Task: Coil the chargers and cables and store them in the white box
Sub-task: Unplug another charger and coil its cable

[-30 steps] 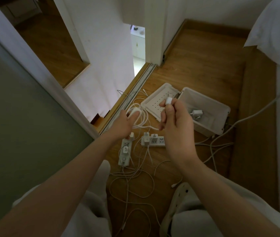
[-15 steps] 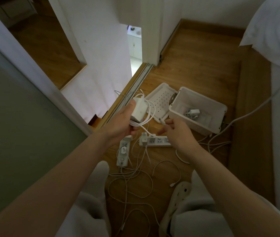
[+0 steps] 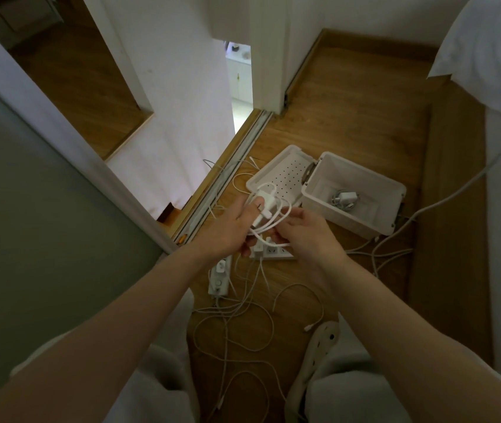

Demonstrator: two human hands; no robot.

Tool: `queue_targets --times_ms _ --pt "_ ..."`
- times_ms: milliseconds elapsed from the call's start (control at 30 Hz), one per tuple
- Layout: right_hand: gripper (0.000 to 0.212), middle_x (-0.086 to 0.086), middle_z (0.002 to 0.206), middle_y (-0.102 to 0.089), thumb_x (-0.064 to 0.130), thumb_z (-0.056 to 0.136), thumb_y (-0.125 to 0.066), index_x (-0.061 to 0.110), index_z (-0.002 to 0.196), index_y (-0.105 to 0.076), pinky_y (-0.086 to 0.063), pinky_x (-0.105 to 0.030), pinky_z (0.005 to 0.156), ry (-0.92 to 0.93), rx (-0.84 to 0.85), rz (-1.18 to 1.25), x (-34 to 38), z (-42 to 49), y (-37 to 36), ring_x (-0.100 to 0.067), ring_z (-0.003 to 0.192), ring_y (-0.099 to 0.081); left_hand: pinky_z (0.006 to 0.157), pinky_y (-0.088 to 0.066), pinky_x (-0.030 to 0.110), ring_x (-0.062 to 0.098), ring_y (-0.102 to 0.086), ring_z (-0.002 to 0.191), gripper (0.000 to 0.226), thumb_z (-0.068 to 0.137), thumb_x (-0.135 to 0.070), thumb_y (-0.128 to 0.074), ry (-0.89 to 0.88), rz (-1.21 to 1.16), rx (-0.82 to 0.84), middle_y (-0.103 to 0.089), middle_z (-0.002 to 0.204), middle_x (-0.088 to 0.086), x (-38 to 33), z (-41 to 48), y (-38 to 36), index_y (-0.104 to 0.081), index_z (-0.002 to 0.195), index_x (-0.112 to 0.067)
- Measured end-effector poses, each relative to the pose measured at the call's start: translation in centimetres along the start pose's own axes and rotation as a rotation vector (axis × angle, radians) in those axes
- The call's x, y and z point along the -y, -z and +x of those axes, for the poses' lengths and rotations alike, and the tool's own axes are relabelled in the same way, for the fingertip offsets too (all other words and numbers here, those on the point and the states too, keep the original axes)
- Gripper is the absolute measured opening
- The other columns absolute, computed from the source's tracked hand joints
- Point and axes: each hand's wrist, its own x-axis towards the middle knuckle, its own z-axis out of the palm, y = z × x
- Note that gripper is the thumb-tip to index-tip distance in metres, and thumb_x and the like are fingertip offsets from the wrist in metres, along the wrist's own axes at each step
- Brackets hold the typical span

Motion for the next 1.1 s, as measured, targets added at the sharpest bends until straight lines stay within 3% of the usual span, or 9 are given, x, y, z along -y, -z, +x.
queue_targets --times_ms 100,200,333,567,767,833,933,1000,1100 --pt "0.026 -0.004 0.091 -0.061 0.007 0.097 -0.042 0.01 0.123 -0.04 -0.045 -0.011 0.047 0.096 -0.117 -0.108 -0.3 -0.1 -0.3 -0.005 0.068 -0.059 0.041 -0.043 0.015 0.011 -0.049 0.054 0.034 0.099 -0.042 -0.026 -0.015 0.067 -0.059 -0.054 0.079 0.009 0.0 0.0 -0.5 -0.043 0.113 -0.017" --pt "0.015 -0.002 0.088 -0.06 0.018 0.1 -0.037 0.023 0.114 -0.04 -0.041 -0.01 0.045 0.257 -0.118 -0.206 -0.4 -0.7 -0.6 0.001 0.061 -0.055 0.04 -0.043 0.015 0.01 -0.05 0.055 0.036 0.099 -0.045 -0.026 0.014 0.05 -0.099 -0.054 0.079 0.007 -0.1 0.2 -0.7 -0.042 0.115 -0.016" --pt "0.016 0.006 0.09 -0.061 0.022 0.093 -0.054 0.017 0.108 -0.054 -0.041 -0.001 0.053 0.395 -0.102 -0.523 -1.1 -0.1 -0.6 0.003 0.072 -0.055 0.044 -0.045 0.017 0.013 -0.052 0.06 0.036 0.099 -0.045 -0.024 0.03 0.056 -0.136 -0.055 0.081 0.007 0.2 0.3 -0.6 -0.042 0.114 -0.017" --pt "0.009 0.012 0.071 -0.054 0.019 0.085 -0.065 0.017 0.091 -0.059 -0.039 -0.004 0.048 0.382 -0.075 -0.677 -1.1 0.7 -0.2 0.001 0.061 -0.05 0.049 -0.044 0.026 0.015 -0.055 0.063 0.039 0.098 -0.047 -0.028 -0.011 0.159 -0.146 -0.058 0.088 0.007 1.2 0.8 -0.1 -0.043 0.115 -0.014" --pt "0.009 -0.001 0.11 -0.043 0.015 0.093 -0.054 0.015 0.101 -0.057 -0.034 0.006 0.065 0.474 -0.167 -0.646 -1.3 0.4 -0.8 0.005 0.086 -0.046 0.044 -0.041 0.024 0.012 -0.049 0.055 0.038 0.097 -0.047 -0.031 -0.026 0.166 -0.139 -0.054 0.078 0.003 1.1 1.1 0.0 -0.041 0.116 -0.015" --pt "0.013 -0.001 0.113 -0.041 0.009 0.094 -0.05 0.012 0.105 -0.053 -0.036 0.0 0.073 0.536 -0.196 -0.594 -1.1 0.2 -1.1 0.008 0.091 -0.046 0.045 -0.041 0.023 0.01 -0.049 0.054 0.038 0.096 -0.048 -0.032 -0.048 0.262 -0.15 -0.053 0.076 -0.001 1.3 1.3 -0.2 -0.042 0.114 -0.016" --pt "0.024 0.003 0.111 -0.048 0.013 0.099 -0.038 0.011 0.12 -0.048 -0.042 -0.012 0.077 0.548 -0.222 -0.61 -0.5 -0.1 -1.1 -0.006 0.098 -0.049 0.05 -0.044 0.024 0.009 -0.051 0.059 0.038 0.092 -0.053 -0.035 -0.066 0.364 -0.161 -0.054 0.079 -0.007 1.5 1.2 -0.3 -0.042 0.11 -0.02" --pt "0.021 0.003 0.103 -0.056 0.017 0.1 -0.034 0.015 0.117 -0.047 -0.045 -0.01 0.066 0.495 -0.196 -0.523 -0.2 -0.4 -1.1 -0.007 0.091 -0.054 0.059 -0.05 0.028 0.01 -0.057 0.068 0.049 0.082 -0.064 -0.035 -0.071 0.312 -0.16 -0.058 0.087 -0.006 1.5 1.0 0.0 -0.043 0.109 -0.023" --pt "0.015 -0.003 0.091 -0.062 0.018 0.1 -0.033 0.015 0.103 -0.048 -0.051 -0.022 0.074 0.568 -0.175 -0.454 0.1 -0.8 -1.6 -0.017 0.087 -0.061 0.065 -0.049 0.023 0.008 -0.058 0.081 0.043 0.089 -0.052 -0.045 -0.095 0.298 -0.171 -0.058 0.097 -0.005 2.0 1.6 0.9 -0.045 0.117 -0.018"
